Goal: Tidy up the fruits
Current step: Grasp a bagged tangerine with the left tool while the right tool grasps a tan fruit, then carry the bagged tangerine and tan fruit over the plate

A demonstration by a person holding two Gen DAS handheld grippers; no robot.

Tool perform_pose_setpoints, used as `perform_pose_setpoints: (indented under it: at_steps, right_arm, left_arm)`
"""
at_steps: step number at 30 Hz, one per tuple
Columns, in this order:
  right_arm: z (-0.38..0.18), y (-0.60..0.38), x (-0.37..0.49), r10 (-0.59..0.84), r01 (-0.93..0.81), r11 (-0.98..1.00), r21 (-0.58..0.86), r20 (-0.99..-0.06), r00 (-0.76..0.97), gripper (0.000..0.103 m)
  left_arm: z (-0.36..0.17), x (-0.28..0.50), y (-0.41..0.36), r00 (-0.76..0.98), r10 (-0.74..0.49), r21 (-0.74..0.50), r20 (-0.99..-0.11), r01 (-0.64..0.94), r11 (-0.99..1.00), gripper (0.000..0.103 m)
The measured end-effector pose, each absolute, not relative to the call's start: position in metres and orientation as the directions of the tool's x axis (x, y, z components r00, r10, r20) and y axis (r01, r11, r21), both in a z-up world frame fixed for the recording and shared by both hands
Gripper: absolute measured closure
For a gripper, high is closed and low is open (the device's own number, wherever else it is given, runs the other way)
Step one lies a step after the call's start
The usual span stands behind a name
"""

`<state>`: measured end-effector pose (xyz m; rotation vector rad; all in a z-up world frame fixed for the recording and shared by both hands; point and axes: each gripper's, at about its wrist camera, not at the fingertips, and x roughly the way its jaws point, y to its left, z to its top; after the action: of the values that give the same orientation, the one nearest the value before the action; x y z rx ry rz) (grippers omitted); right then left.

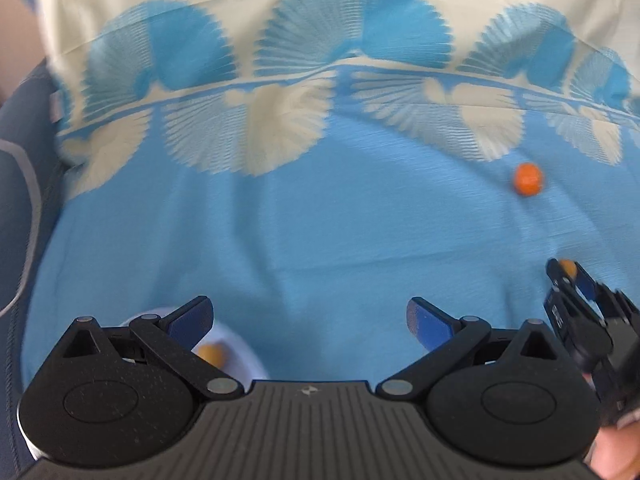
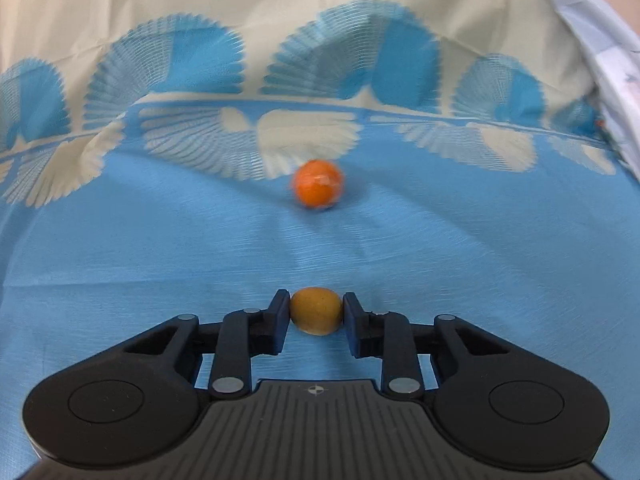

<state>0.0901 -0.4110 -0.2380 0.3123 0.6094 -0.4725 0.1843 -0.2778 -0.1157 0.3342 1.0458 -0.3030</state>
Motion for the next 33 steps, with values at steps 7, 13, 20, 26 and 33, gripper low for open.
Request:
perform_pose_setpoints:
  at_steps: [7, 13, 20, 26, 33]
  right_arm:
    - [-0.235, -0.488, 0.025, -0.571, 0.761, 0.638, 0.116, -0.591, 0.57, 0.073]
    - [-0.265, -0.534, 0.015, -0.541, 0.822, 0.526, 0.218, -0.66, 0.522, 0.073]
    - [-0.267, -0.535, 0.021, -0.521, 0.807, 0.538, 0.245, -0.656, 0.546, 0.073]
    - [-0.258, -0.529, 0.017, -0.528, 0.78, 0.551, 0.298, -0.599, 0.602, 0.073]
    - [-0.204, -0.48, -0.009, -0.439, 0.693, 0.61, 0.385, -0.564, 0.699, 0.073]
  left_arm:
    - [-0.161, 0.207, -0.417, 0.423, -0.243, 0.047, -0.873, 0.569, 0.821, 0.0]
    - [-0.214, 0.228, -0.497, 0.356, -0.237, 0.041, -0.904, 0.624, 0.78, 0.0]
    - [-0.219, 0.233, -0.501, 0.369, -0.275, 0.007, -0.888, 0.609, 0.793, 0.062]
    - [-0.172, 0.192, -0.434, 0.413, -0.261, 0.039, -0.872, 0.592, 0.805, 0.062]
    - [-0.093, 0.111, -0.261, 0.47, -0.18, 0.088, -0.864, 0.493, 0.866, 0.062]
